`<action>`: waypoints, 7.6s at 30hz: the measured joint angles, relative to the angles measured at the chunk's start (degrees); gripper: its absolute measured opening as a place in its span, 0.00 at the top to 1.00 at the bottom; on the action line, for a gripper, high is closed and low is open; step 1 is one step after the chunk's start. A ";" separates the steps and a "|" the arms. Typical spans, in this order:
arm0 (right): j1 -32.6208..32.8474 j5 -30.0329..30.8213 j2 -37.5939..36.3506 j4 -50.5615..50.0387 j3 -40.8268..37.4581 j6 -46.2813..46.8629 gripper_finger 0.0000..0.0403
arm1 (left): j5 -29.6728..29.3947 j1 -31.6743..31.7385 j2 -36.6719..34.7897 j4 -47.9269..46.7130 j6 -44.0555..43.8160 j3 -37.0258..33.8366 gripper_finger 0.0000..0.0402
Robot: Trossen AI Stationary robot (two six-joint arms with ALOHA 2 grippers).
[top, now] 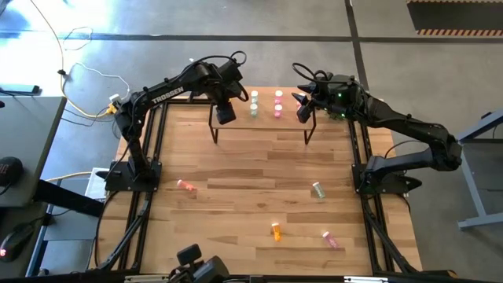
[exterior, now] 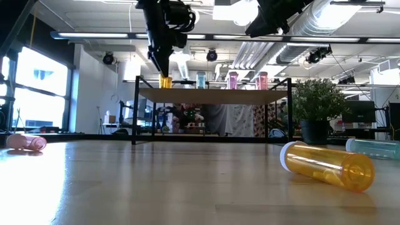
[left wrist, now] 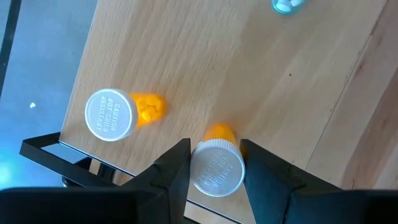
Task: Pick and place medicine bottles onto shelf by color
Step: Put the top orange pill bottle aligned with the other orange pill bottle, then put the green pill bottle aligned with the other green pill bottles
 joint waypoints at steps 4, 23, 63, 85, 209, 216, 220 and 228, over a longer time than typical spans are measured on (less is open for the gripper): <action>0.00 0.00 0.00 0.00 0.00 0.00 0.64 | 0.04 0.00 0.15 0.01 0.02 -0.08 0.64; 0.02 0.00 0.00 0.00 0.00 0.02 0.64 | -0.15 -0.02 0.15 -0.92 0.01 3.36 0.47; 22.35 -15.41 -6.25 -47.58 0.04 55.44 0.63 | 17.07 -16.20 -29.55 34.99 -19.08 -31.46 0.47; 34.53 -13.79 -3.37 -34.33 -21.58 70.51 0.52 | 17.01 -23.78 -35.69 37.53 -21.22 -39.65 0.47; 19.78 24.33 37.90 62.64 -9.64 -2.95 0.74 | 13.75 -15.72 -48.15 36.26 -17.97 -39.60 0.47; 19.22 25.28 37.90 62.66 -9.64 -3.25 0.74 | 13.63 -15.72 -48.15 36.28 -17.97 -39.60 0.47; 18.59 25.25 37.90 62.65 -9.64 -3.12 0.74 | 13.60 -15.72 -48.15 36.28 -17.97 -39.60 0.47; 17.08 22.30 37.84 61.67 -9.62 0.42 0.74 | 13.60 -15.72 -48.15 36.28 -17.97 -39.60 0.47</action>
